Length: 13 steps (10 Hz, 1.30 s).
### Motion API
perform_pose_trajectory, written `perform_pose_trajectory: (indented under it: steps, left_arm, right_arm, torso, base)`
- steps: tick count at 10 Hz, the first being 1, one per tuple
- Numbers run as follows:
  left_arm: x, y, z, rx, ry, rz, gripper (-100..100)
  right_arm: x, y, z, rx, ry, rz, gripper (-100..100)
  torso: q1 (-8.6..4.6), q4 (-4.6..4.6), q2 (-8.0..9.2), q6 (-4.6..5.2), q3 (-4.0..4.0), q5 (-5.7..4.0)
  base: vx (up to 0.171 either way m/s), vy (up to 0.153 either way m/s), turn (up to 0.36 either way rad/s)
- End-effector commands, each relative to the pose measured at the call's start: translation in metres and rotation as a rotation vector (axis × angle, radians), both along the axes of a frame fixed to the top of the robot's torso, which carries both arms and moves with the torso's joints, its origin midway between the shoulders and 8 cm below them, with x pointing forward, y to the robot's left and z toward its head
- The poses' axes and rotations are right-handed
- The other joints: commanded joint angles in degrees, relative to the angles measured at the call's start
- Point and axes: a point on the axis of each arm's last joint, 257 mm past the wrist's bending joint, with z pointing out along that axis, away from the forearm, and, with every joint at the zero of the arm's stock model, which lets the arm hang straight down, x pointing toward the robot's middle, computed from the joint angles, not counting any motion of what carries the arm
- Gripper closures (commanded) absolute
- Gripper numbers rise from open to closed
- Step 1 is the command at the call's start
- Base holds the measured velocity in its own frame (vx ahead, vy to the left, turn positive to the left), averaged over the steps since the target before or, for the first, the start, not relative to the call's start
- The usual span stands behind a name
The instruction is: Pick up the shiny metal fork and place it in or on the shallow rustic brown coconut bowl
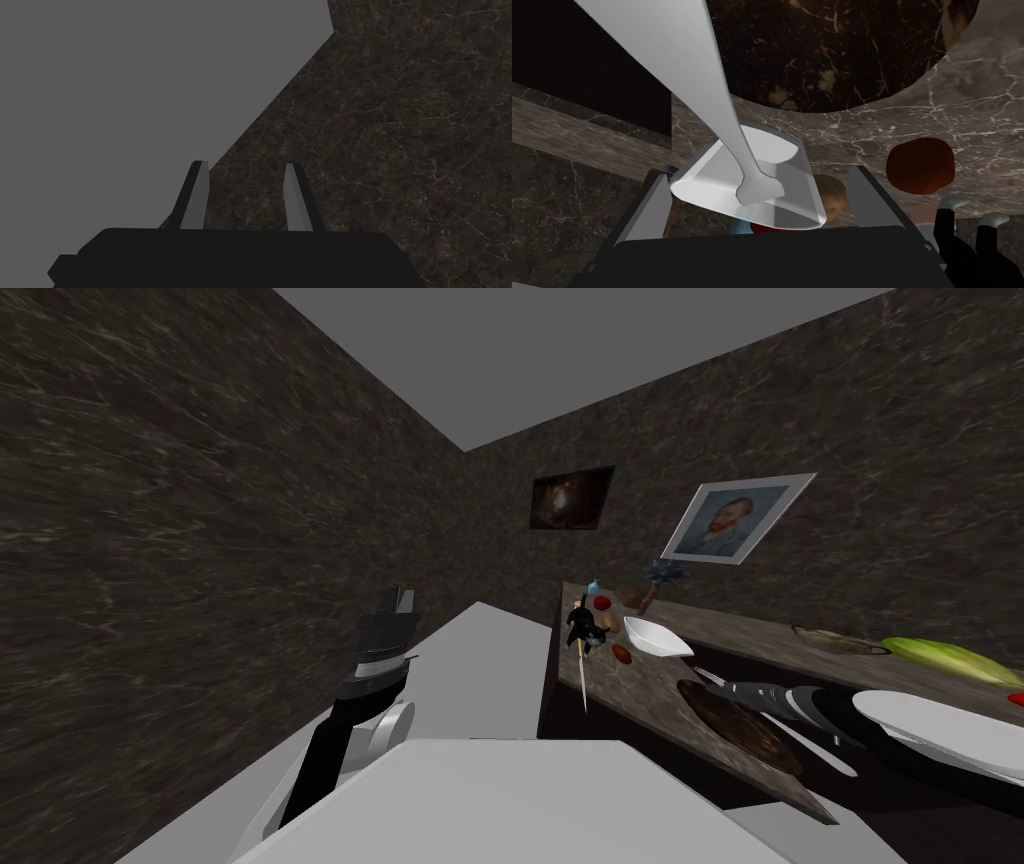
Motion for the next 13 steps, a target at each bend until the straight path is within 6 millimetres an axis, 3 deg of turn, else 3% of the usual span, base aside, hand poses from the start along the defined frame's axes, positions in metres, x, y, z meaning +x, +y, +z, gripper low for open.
perform_pose_trajectory:
  steps: [1,3,4,5,8,10,11,12,13]
  left_arm:
    - [0.000,0.000,0.000,0.000,0.000,0.000,0]
    - [0.000,0.000,0.000,0.000,0.000,0.000,0]
    - [0.000,0.000,0.000,0.000,0.000,0.000,0]
    - [0.000,0.000,0.000,0.000,0.000,0.000,0]
    - [0.000,0.000,0.000,0.000,0.000,0.000,0]
    - [0.000,0.000,0.000,0.000,0.000,0.000,0]
    - [0.000,0.000,0.000,0.000,0.000,0.000,0]
    - [0.000,0.000,0.000,0.000,0.000,0.000,0]
    - [0.000,0.000,0.000,0.000,0.000,0.000,0]
  right_arm:
    - [0.000,0.000,0.000,0.000,0.000,0.000,-100]
    - [0.000,0.000,0.000,0.000,0.000,0.000,-100]
    - [0.000,0.000,0.000,0.000,0.000,0.000,0]
    - [0.011,0.003,0.013,-0.001,-0.002,0.011,-100]
    - [0.040,0.013,0.043,-0.004,-0.005,0.040,-100]
    - [0.051,0.018,0.054,-0.004,-0.005,0.052,-100]
    - [0.047,0.018,0.050,-0.005,-0.004,0.050,-100]
    - [0.048,0.018,0.051,-0.003,-0.004,0.049,0]
    - [0.048,0.018,0.051,-0.004,-0.004,0.049,0]
  torso:
    - [0.00,0.00,0.00,0.00,0.00,0.00]
    - [0.03,0.00,-0.01,0.00,0.00,0.01]
    - [0.03,0.00,-0.01,0.00,0.00,0.01]
    - [0.03,0.00,-0.01,0.00,0.00,0.01]
    - [0.07,0.03,0.11,0.01,0.06,0.03]
    - [0.08,0.03,0.11,0.01,0.07,0.03]
    - [0.07,0.02,0.08,0.00,0.05,0.02]
    - [0.05,0.01,0.04,0.00,0.03,0.01]
    - [0.04,0.00,0.01,0.00,0.01,0.01]
  base:
    - [0.000,0.000,0.000]
    - [0.000,0.000,0.000]
    - [0.000,0.000,0.000]
    - [-0.014,0.000,-0.083]
    - [-0.032,0.002,-0.096]
    - [-0.026,0.003,-0.061]
    - [-0.008,0.000,-0.005]
    - [0.000,0.000,0.000]
    - [0.000,0.000,0.000]
